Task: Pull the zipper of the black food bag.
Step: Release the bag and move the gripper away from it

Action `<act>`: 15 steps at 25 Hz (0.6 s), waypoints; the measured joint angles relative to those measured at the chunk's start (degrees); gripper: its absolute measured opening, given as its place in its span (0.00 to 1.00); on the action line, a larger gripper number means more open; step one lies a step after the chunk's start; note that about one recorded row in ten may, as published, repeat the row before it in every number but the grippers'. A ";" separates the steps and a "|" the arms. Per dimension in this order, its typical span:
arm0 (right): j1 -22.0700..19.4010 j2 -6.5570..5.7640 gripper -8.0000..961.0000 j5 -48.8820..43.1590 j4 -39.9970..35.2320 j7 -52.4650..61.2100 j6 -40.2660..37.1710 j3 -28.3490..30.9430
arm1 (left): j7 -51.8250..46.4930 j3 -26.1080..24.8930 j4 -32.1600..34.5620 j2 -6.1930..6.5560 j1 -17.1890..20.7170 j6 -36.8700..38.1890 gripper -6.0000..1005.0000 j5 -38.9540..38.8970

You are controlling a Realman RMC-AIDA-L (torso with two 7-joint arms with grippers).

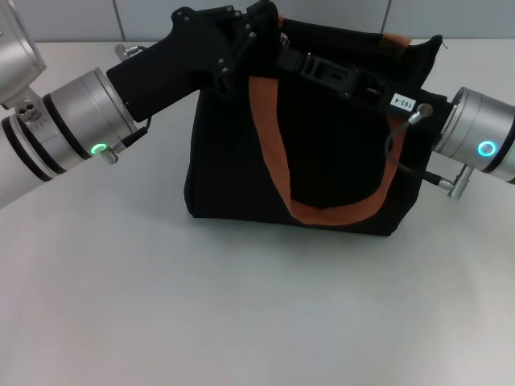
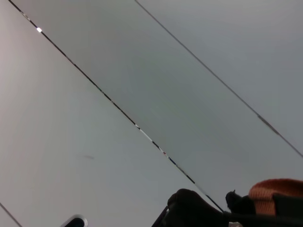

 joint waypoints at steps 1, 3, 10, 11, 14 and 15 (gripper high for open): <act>0.00 0.02 0.38 0.05 0.00 0.17 0.44 -0.03 | 0.00 0.00 0.00 0.00 0.00 0.00 0.03 0.00; 0.04 0.02 0.38 0.08 0.00 0.42 0.97 -0.16 | 0.00 -0.08 -0.13 0.00 -0.03 -0.01 0.03 0.03; 0.29 -0.02 0.38 0.08 -0.07 1.02 -0.20 -0.19 | 0.00 -0.19 -0.24 0.00 -0.06 -0.19 0.03 0.04; 0.29 -0.02 0.38 0.08 -0.07 1.02 -0.20 -0.19 | 0.00 -0.19 -0.24 0.00 -0.06 -0.19 0.03 0.04; 0.06 0.04 0.38 0.08 -0.08 1.03 -0.74 -0.01 | 0.00 -0.19 -0.24 0.00 -0.06 -0.24 0.03 0.04; 0.02 0.06 0.38 0.09 -0.09 1.03 -1.26 -0.12 | 0.00 -0.18 -0.24 0.00 -0.06 -0.28 0.03 0.04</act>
